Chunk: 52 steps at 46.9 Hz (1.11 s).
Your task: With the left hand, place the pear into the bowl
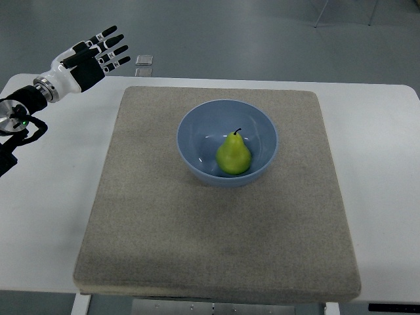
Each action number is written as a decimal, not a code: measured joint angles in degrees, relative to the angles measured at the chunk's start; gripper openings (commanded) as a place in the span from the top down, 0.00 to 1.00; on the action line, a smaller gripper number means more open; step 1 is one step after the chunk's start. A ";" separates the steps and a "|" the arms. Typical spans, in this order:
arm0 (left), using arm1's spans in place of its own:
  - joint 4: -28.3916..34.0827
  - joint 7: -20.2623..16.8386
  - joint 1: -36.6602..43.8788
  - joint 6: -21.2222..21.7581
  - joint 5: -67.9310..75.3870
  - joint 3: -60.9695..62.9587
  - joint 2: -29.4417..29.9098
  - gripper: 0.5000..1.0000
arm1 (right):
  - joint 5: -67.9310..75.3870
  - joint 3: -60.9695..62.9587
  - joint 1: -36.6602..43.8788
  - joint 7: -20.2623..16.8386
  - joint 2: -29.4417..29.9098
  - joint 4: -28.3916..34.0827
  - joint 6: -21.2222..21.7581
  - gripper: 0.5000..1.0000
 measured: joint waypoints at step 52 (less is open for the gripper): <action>0.29 6.07 2.70 -1.97 -2.52 -8.23 -0.06 0.01 | -0.07 0.03 -0.09 0.09 0.00 1.06 0.06 0.15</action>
